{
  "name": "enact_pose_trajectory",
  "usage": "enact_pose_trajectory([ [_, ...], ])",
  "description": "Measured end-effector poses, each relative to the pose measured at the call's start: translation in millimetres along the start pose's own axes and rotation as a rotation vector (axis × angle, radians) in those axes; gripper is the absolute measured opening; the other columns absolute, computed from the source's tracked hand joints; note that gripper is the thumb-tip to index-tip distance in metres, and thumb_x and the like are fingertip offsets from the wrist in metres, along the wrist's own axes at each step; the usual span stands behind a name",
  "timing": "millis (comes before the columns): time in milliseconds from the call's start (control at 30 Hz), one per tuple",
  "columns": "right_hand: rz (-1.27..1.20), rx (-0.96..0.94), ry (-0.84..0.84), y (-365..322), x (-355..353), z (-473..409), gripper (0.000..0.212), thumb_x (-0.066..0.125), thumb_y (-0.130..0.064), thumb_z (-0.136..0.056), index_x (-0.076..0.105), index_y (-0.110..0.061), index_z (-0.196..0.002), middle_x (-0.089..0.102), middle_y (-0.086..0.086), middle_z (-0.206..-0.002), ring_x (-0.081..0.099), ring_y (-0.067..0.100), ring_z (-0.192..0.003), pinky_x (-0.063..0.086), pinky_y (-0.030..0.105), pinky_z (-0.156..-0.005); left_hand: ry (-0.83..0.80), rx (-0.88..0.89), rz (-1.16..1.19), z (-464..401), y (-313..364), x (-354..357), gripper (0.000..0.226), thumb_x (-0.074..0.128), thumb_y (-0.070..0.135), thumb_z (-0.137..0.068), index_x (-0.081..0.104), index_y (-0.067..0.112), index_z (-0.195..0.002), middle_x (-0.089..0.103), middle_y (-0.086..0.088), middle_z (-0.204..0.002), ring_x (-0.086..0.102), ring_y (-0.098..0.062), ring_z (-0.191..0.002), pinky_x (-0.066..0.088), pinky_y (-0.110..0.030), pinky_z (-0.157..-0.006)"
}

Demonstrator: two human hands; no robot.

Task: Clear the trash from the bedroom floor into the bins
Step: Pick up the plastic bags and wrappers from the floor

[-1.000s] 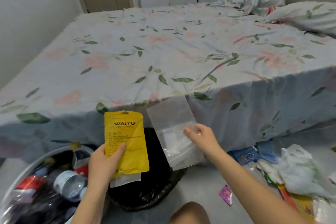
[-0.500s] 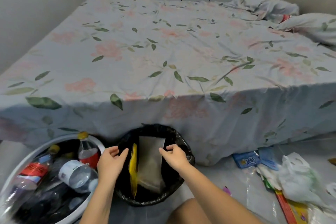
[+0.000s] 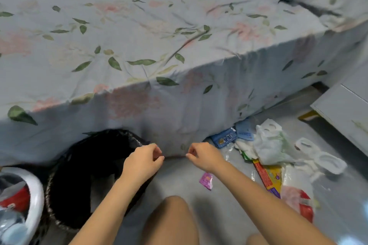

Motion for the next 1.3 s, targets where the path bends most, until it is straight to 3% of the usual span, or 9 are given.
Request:
enact_pose_trajectory([
  [233, 0.041, 0.249, -0.085, 169.1, 34.8, 46.5, 0.040, 0.046, -0.042, -0.094, 0.060, -0.019, -0.123, 0.062, 0.007, -0.123, 0.055, 0.026, -0.114, 0.049, 0.038, -0.091, -0.294, 0.224, -0.381, -28.5, 84.8, 129.7, 0.030, 0.049, 0.042, -0.090, 0.059, 0.027, -0.113, 0.061, 0.001, -0.123, 0.057, -0.023, -0.117, 0.046, -0.034, -0.091],
  [400, 0.041, 0.373, -0.167, 251.8, 77.6, 67.1, 0.041, 0.044, -0.040, -0.095, 0.054, -0.022, -0.131, 0.056, 0.006, -0.129, 0.051, 0.027, -0.119, 0.047, 0.037, -0.095, -0.459, 0.289, -0.595, -37.5, 93.5, 210.7, 0.035, 0.045, 0.043, -0.094, 0.057, 0.028, -0.123, 0.055, 0.000, -0.130, 0.051, -0.023, -0.123, 0.043, -0.035, -0.096],
  [567, -0.024, 0.434, -0.105, 304.7, 107.4, 60.4, 0.040, 0.050, -0.030, -0.094, 0.050, -0.019, -0.133, 0.059, 0.006, -0.127, 0.053, 0.025, -0.117, 0.047, 0.035, -0.095, -0.522, 0.295, -0.664, -52.3, 90.2, 266.4, 0.041, 0.047, 0.040, -0.093, 0.050, 0.023, -0.131, 0.049, -0.002, -0.133, 0.047, -0.023, -0.126, 0.046, -0.037, -0.096],
  [700, -0.019, 0.409, -0.044, 328.9, 124.5, 38.9, 0.045, 0.053, -0.027, -0.093, 0.046, -0.018, -0.136, 0.054, 0.003, -0.135, 0.048, 0.023, -0.122, 0.040, 0.032, -0.103, -0.498, 0.277, -0.577, -74.8, 93.6, 298.4, 0.039, 0.048, 0.039, -0.092, 0.051, 0.022, -0.127, 0.050, 0.000, -0.131, 0.048, -0.022, -0.123, 0.044, -0.035, -0.092],
  [800, -0.028, 0.385, 0.010, 340.8, 127.2, 16.4, 0.056, 0.058, -0.034, -0.090, 0.040, -0.020, -0.141, 0.048, 0.000, -0.141, 0.041, 0.020, -0.128, 0.033, 0.029, -0.107, -0.409, 0.256, -0.363, -104.0, 107.8, 312.0, 0.039, 0.052, 0.039, -0.092, 0.053, 0.018, -0.126, 0.051, -0.002, -0.130, 0.048, -0.023, -0.123, 0.042, -0.033, -0.094],
  [900, -0.032, 0.366, 0.014, 344.4, 129.2, -4.6, 0.071, 0.064, -0.044, -0.083, 0.035, -0.022, -0.144, 0.044, 0.000, -0.143, 0.037, 0.020, -0.130, 0.032, 0.032, -0.109, -0.242, 0.088, -0.134, -144.8, 118.2, 314.3, 0.050, 0.058, 0.039, -0.090, 0.050, 0.008, -0.128, 0.051, -0.013, -0.131, 0.046, -0.029, -0.123, 0.040, -0.036, -0.102],
  [967, -0.028, 0.379, -0.014, 346.6, 132.5, -12.4, 0.081, 0.067, -0.053, -0.077, 0.033, -0.023, -0.144, 0.041, 0.001, -0.143, 0.035, 0.022, -0.131, 0.032, 0.036, -0.109, -0.187, -0.097, -0.063, -169.4, 119.4, 317.1, 0.068, 0.061, 0.047, -0.086, 0.043, 0.002, -0.134, 0.048, -0.019, -0.136, 0.045, -0.034, -0.127, 0.039, -0.040, -0.105],
  [1167, 0.050, 0.399, -0.017, 347.3, 139.3, -18.3, 0.074, 0.074, -0.056, -0.066, 0.044, -0.024, -0.126, 0.046, 0.001, -0.128, 0.040, 0.021, -0.117, 0.037, 0.035, -0.098, -0.145, -0.292, -0.126, -203.3, 132.5, 329.5, 0.111, 0.064, 0.080, -0.059, 0.039, 0.002, -0.135, 0.046, -0.018, -0.136, 0.047, -0.034, -0.126, 0.041, -0.040, -0.101],
  [1300, -0.045, 0.452, -0.020, 349.3, 147.6, -23.0, 0.059, 0.078, -0.047, -0.066, 0.053, -0.021, -0.112, 0.060, 0.000, -0.116, 0.046, 0.022, -0.113, 0.037, 0.035, -0.093, -0.103, -0.297, -0.234, -208.2, 144.8, 341.6, 0.110, 0.073, 0.074, -0.053, 0.039, 0.004, -0.131, 0.045, -0.018, -0.134, 0.045, -0.034, -0.123, 0.039, -0.040, -0.098],
])
Point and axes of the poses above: each hand's wrist, its own z-axis away from the middle knuckle, its own x-axis out of the palm, y = z × x, the point moved 7 cm from there along -z, towards the middle knuckle
